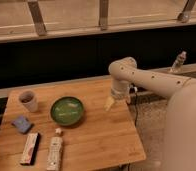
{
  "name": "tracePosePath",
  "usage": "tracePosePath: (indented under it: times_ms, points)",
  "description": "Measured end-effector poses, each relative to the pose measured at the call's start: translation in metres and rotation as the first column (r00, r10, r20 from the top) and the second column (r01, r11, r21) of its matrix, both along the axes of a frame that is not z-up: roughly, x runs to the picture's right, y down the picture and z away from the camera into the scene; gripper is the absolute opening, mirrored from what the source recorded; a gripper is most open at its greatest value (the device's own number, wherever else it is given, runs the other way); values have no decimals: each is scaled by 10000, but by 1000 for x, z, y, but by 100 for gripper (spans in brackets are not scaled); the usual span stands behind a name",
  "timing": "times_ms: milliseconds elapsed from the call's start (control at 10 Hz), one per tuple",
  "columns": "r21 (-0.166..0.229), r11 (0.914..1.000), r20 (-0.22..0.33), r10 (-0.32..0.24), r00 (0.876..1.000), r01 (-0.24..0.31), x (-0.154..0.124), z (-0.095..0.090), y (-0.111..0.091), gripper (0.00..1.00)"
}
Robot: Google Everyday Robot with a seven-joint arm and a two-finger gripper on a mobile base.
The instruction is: Place the bottle in the ceramic bowl
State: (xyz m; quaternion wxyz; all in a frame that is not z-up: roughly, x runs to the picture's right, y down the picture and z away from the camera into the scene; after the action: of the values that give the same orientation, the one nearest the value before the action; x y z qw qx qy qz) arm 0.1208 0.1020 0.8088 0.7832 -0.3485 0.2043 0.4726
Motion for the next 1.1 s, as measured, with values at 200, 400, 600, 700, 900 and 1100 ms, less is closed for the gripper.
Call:
tracePosePath:
  times_ms: [200,400,600,700,900,1100]
  points:
    - [0,10000,0,0,10000,0,0,0,0,80]
    - [0,10000,1,-1,10000,1,0,0,0,80]
    - [76,10000,70,-21,10000,20,-2,-1,0,80]
    - [250,9995,234,-213,9995,207,-8,-7,-3,80]
    - [556,9965,462,-642,9969,616,-36,-11,-12,80]
    - [841,9918,888,-1034,9907,960,-78,-18,-24,80]
